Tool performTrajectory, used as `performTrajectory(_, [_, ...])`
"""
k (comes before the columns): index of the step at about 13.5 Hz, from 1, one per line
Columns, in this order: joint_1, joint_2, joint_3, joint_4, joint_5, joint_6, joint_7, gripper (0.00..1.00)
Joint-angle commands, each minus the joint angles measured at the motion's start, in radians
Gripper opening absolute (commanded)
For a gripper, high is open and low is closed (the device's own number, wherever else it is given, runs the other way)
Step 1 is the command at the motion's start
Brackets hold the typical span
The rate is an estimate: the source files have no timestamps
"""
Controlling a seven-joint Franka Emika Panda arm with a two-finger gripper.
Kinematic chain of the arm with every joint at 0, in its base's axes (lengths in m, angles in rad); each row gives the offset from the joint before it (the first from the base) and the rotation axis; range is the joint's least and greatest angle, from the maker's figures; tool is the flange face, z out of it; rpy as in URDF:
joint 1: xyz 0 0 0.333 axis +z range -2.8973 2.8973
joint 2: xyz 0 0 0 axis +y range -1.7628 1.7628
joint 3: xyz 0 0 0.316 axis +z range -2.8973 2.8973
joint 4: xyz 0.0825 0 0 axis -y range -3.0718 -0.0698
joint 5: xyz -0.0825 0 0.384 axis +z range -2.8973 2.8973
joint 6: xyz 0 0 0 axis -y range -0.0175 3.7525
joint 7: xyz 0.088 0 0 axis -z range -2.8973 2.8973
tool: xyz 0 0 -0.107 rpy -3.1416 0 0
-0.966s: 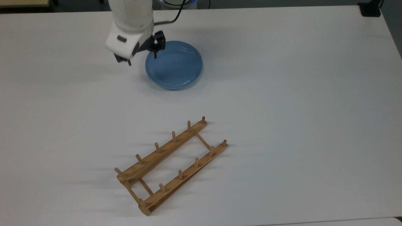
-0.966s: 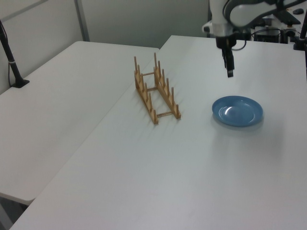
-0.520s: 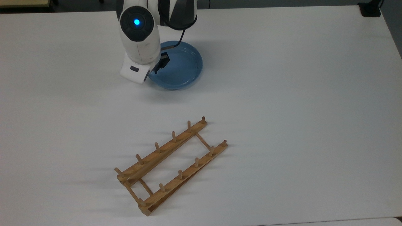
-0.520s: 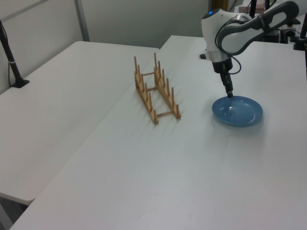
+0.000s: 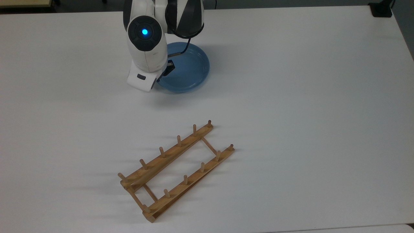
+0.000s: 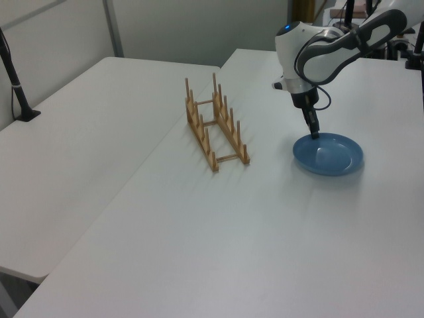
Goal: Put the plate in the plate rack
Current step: 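Lift the blue plate by its rim, tilting it upright, then carry the upright plate over the rack and lower it between pegs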
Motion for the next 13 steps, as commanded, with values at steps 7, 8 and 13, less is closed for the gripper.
performTrajectory(7, [0.047,-0.083,0.007,0.261,0.046,-0.136,0.093,0.00])
performTrajectory(8, [0.049,-0.086,0.007,0.297,0.066,-0.152,0.099,0.00])
performTrajectory(13, [0.073,-0.077,0.003,0.463,0.056,-0.033,0.420,0.00])
